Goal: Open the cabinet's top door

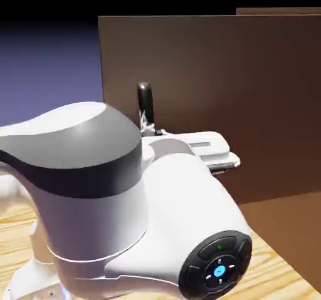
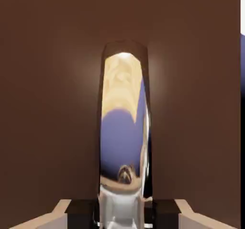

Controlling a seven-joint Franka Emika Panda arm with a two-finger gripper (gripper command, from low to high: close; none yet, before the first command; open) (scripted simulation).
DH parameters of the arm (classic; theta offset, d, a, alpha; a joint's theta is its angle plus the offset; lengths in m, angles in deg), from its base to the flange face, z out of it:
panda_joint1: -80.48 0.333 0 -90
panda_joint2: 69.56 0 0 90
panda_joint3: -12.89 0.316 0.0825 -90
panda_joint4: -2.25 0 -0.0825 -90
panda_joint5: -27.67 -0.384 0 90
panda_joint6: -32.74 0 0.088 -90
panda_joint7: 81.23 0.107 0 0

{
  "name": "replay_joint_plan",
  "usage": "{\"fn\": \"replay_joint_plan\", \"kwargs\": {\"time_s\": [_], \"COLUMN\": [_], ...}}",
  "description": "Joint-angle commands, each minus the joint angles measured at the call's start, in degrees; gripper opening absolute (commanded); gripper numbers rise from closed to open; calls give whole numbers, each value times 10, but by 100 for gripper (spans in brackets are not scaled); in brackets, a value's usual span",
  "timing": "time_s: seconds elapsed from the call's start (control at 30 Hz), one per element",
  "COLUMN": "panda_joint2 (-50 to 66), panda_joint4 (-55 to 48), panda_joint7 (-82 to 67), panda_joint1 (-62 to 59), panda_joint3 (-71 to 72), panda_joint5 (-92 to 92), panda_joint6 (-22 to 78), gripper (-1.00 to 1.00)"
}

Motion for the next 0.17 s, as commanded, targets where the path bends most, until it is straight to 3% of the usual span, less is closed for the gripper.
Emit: {"fn": "replay_joint_plan", "kwargs": {"time_s": [0.0,0.13], "panda_joint2": [-3,-15], "panda_joint4": [-21,-104], "panda_joint7": [5,29], "panda_joint1": [17,82], "panda_joint3": [-6,-28], "panda_joint5": [2,7], "panda_joint6": [14,63], "gripper": [-100,-100]}}
